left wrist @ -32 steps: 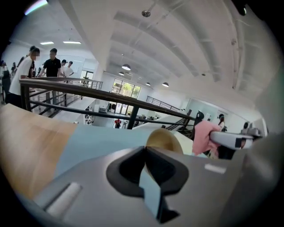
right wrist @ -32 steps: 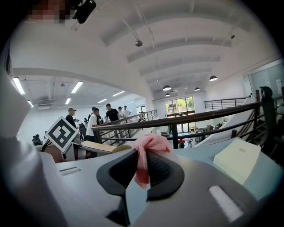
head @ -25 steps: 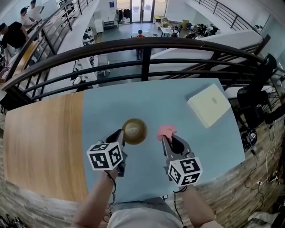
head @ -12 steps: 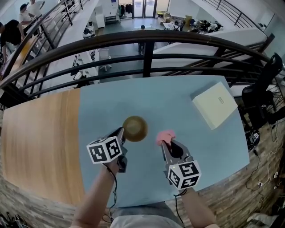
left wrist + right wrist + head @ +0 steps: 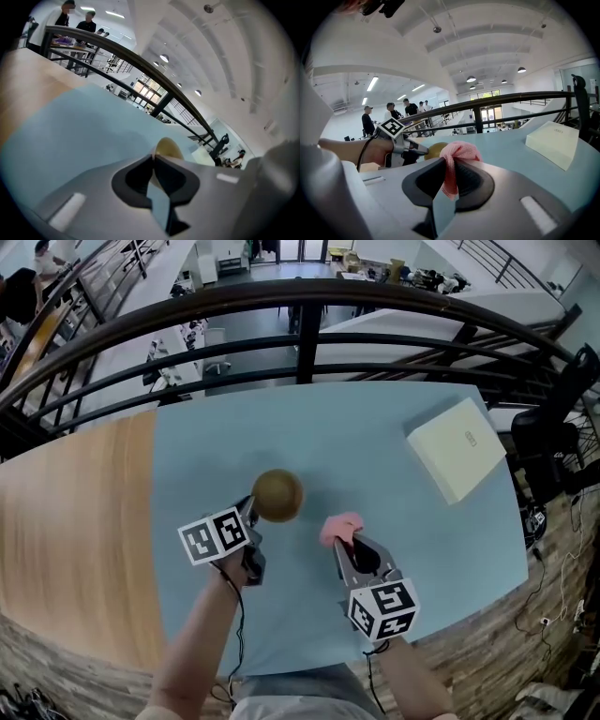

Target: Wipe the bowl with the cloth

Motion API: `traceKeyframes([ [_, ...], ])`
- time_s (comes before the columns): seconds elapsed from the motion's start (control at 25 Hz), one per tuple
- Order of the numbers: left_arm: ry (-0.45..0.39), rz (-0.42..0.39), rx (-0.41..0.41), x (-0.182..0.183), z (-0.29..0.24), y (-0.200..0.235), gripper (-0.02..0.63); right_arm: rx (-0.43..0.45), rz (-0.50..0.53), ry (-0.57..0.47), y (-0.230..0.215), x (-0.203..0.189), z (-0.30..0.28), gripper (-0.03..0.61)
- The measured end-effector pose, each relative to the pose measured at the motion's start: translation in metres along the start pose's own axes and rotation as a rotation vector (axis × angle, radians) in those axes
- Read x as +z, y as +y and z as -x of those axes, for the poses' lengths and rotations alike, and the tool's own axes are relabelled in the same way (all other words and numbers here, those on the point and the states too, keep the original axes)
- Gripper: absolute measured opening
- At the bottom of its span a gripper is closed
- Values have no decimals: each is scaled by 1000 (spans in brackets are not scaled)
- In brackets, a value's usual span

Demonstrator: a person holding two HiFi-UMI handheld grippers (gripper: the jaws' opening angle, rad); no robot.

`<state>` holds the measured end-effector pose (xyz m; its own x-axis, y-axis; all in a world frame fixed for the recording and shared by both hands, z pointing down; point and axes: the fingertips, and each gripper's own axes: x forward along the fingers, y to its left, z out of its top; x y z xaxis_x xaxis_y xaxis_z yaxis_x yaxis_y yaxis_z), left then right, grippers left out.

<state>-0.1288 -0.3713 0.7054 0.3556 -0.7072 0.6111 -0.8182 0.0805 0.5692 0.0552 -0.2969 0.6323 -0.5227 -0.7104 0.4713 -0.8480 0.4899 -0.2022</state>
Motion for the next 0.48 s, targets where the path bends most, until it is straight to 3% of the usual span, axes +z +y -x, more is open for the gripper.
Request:
traceKeyframes([
  [0.32,0,145,-8,-21,-23,21,17,27,-14,35,11,-33,-5,49],
  [0.48,-4,174,44,-27,-25,37,20,40,-16,46,17,-40,-7,49],
])
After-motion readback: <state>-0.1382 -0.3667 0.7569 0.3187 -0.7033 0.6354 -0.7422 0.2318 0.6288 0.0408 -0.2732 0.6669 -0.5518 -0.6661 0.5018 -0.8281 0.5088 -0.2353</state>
